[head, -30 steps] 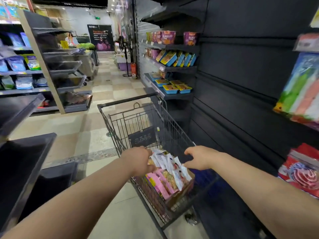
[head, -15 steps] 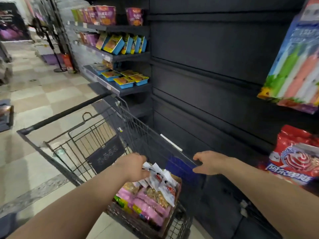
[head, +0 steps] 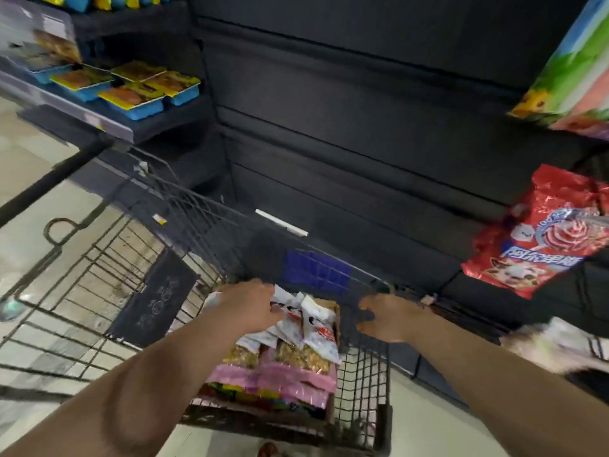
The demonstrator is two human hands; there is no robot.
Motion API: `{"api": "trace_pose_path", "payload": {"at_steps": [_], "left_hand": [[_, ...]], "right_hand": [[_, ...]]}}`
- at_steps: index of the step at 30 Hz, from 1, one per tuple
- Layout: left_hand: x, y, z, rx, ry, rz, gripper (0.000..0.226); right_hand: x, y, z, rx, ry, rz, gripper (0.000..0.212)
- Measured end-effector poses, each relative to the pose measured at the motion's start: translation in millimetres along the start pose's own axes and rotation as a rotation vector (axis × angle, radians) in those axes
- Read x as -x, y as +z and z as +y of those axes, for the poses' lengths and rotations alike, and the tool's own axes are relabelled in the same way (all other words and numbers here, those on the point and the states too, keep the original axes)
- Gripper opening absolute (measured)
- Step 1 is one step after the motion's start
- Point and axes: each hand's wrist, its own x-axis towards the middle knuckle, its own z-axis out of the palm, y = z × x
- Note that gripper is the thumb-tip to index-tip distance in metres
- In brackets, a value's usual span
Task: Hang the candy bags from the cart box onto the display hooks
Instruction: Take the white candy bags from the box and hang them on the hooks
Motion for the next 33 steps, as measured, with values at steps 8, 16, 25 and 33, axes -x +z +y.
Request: {"api": "trace_pose_path", "payload": {"at_steps": [8,16,25,33], "left_hand": [[-50,40,-3,0.087,-0.026,-0.116,0.068],[-104,94,0,0.061,-0.063,-0.196,0.074],[-168,148,8,0.064,-0.066,-0.246,0.076],[-191,166,14,0.006,-0.188,-0.139,0.058]], "right_hand": [[-55,31,-1,-0.090,-0.014,-0.035,0.045],[-122,94,6,-0.208,0.032,-0.180,0.053],[-187,141,5,-0.407,0.098,-0.116,0.042],[-213,168,-4,-0.355,0.278,-0.066,0.056]]}}
